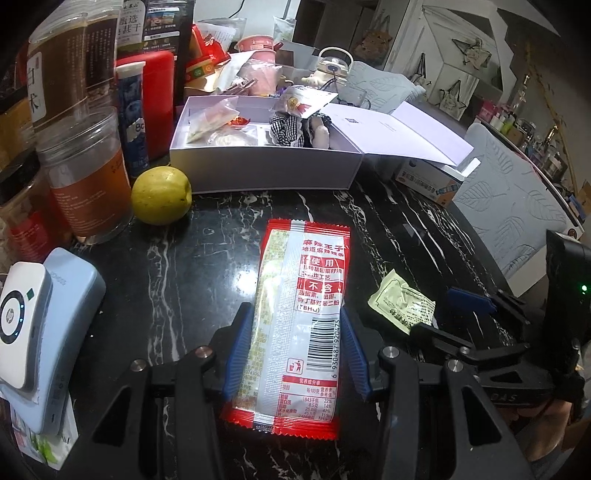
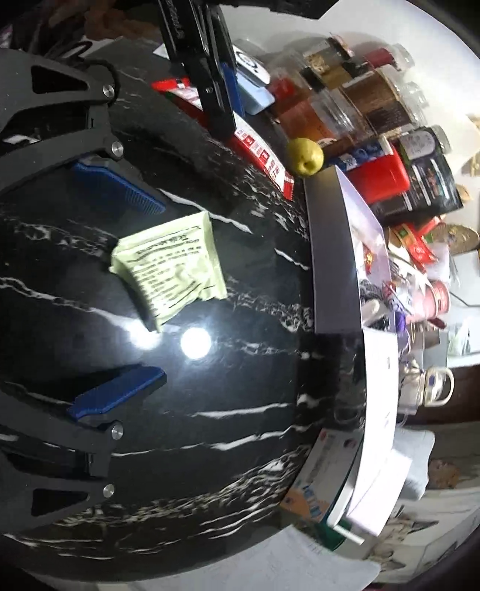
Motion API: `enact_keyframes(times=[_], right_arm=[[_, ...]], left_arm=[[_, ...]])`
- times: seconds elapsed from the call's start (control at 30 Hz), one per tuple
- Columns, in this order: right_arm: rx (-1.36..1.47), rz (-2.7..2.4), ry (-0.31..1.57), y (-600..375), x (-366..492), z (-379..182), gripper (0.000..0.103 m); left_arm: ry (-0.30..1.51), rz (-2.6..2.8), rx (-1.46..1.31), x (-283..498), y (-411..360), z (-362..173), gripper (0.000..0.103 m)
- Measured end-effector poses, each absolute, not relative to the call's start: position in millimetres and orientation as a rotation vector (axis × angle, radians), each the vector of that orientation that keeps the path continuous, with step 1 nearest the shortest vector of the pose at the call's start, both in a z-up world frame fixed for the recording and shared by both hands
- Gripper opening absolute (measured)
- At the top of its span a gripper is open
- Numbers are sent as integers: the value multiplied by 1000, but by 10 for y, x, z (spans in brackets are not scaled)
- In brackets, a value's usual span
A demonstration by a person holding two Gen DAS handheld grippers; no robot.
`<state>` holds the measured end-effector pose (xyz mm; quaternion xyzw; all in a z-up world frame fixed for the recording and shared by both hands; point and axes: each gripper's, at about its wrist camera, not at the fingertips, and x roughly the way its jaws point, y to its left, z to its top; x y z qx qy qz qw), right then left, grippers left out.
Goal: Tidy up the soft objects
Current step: 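Hold the red-and-white packet in the left tool while the right tool grasps the green sachet, then carry the red-and-white packet and green sachet over the white box with both tools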
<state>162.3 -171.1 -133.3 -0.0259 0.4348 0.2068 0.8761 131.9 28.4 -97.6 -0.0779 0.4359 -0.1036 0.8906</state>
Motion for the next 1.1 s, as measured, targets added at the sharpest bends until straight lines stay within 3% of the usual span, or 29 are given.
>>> enact_keyframes(times=[0.4, 0.6, 0.73, 1.1], right_arm=[[-137, 471, 929, -1538, 1748, -1446, 84], [-165, 430, 901, -1565, 1698, -1428, 52], [-132, 446, 891, -1607, 1659, -1421, 43], [-82, 424, 859, -1722, 1504, -1265, 42]], left_arm=[[909, -184, -179, 1314, 368, -979, 47], [923, -192, -204, 1325, 379, -1015, 47], [919, -167, -173, 1312, 356, -1022, 47], [925, -208, -191, 1295, 297, -1009, 47]])
